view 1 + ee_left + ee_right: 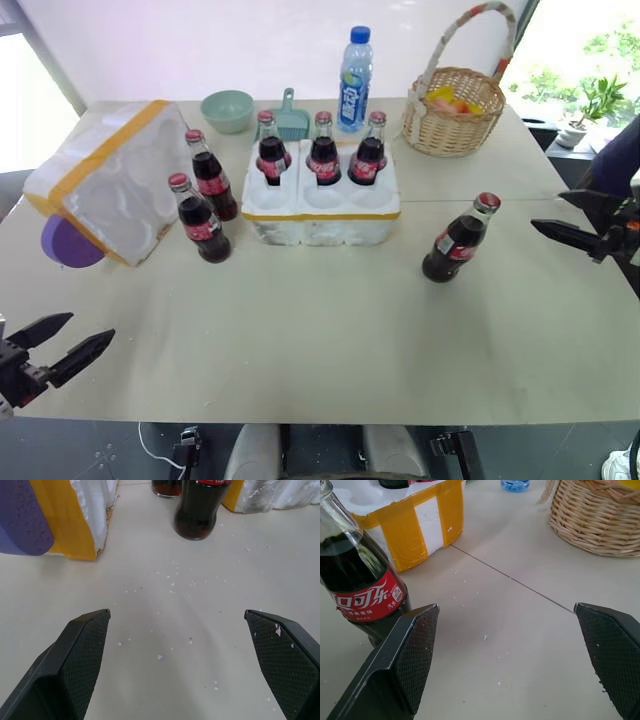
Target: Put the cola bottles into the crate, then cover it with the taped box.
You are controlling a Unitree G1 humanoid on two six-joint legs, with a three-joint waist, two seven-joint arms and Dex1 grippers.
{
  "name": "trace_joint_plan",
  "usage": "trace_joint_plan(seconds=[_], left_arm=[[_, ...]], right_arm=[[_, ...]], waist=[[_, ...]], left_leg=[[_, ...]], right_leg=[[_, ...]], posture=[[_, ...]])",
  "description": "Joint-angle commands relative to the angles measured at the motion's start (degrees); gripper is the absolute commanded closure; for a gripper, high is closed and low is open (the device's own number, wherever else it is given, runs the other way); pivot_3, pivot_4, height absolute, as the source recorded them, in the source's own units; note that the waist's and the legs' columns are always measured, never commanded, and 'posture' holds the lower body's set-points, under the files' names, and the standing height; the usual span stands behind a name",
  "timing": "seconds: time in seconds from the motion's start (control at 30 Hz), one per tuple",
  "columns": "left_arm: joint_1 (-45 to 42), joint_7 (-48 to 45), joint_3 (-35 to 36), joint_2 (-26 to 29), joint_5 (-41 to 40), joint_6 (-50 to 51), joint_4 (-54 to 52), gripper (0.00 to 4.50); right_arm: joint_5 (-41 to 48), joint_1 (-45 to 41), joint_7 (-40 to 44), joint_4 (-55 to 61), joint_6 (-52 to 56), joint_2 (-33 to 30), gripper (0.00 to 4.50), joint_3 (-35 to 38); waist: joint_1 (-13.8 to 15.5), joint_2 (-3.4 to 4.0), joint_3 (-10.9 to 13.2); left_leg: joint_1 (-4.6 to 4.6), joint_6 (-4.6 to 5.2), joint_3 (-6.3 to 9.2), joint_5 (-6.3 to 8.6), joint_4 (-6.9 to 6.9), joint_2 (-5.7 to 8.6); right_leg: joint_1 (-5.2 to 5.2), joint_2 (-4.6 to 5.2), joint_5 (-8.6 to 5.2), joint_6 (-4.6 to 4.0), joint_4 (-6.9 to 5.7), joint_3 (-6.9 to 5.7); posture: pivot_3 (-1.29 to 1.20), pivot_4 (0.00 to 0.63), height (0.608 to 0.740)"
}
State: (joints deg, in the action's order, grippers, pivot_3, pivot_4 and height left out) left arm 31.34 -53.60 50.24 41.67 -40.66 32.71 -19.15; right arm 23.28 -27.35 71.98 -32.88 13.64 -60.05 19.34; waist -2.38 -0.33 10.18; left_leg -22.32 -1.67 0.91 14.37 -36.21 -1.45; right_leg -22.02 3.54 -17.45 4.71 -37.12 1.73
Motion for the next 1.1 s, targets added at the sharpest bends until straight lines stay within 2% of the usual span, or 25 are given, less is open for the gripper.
trace_joint_plan(seconds=[0.03,0.43,0.53,0.7,0.87,1.1], left_arm=[[0.35,0.16,0.32,0.4,0.25,-0.38,-0.15,0.0],[-4.13,1.95,-1.12,0.26,-0.62,0.52,1.3,0.0],[-7.23,3.57,-3.72,-0.01,0.23,-0.16,1.24,0.0],[-14.27,6.27,-9.24,-0.16,1.34,-1.3,1.99,0.0],[-25.47,9.74,-16.24,-0.38,6.23,-4.83,8.21,0.0],[-33.84,10.17,-23.15,-1.16,9.26,-7.59,13.13,0.0]], right_arm=[[0.65,-0.35,-0.21,1.62,-0.39,-0.49,0.07,1.4],[1.76,0.51,-0.95,3.03,2.48,-0.08,0.07,1.82],[3.75,-1.43,0.87,3.13,7.5,-1.62,0.07,2.04],[6.66,-12.52,8.13,3.39,16.52,-6.82,0.07,-0.57],[7.7,-24.7,13.06,7.55,23.45,-7.57,0.07,-6.44],[10.95,-28.56,15.87,19.05,29.72,-5.44,0.07,-11.23]], waist=[[0.01,0.0,0.0],[0.01,-0.04,0.02],[0.04,-0.03,0.02],[-0.1,0.34,0.24],[-0.17,0.19,0.29],[0.0,0.03,0.31]], left_leg=[[0.0,0.0,-0.04,0.0,0.0,0.0],[0.0,0.0,-0.54,0.0,-0.02,-0.06],[0.01,0.0,-0.63,0.0,-0.03,-0.07],[0.02,0.0,-0.71,0.0,-0.07,-0.05],[0.03,0.0,-0.78,0.0,-0.05,-0.12],[-0.24,0.0,-0.78,0.01,0.05,-0.33]], right_leg=[[0.0,0.0,0.0,0.0,0.0,0.0],[-0.25,-0.23,0.03,0.05,-0.12,0.52],[-0.27,-0.23,0.06,0.1,-0.11,0.62],[-0.38,-0.23,0.18,0.3,-0.14,0.86],[-0.46,-0.51,0.25,0.29,-0.12,0.94],[-0.81,-0.7,0.44,0.47,-0.15,0.98]], posture=[[0.0,0.15,0.74],[0.0,0.15,0.74],[0.0,0.15,0.74],[0.0,0.15,0.74],[0.0,0.15,0.74],[0.0,0.15,0.74]])
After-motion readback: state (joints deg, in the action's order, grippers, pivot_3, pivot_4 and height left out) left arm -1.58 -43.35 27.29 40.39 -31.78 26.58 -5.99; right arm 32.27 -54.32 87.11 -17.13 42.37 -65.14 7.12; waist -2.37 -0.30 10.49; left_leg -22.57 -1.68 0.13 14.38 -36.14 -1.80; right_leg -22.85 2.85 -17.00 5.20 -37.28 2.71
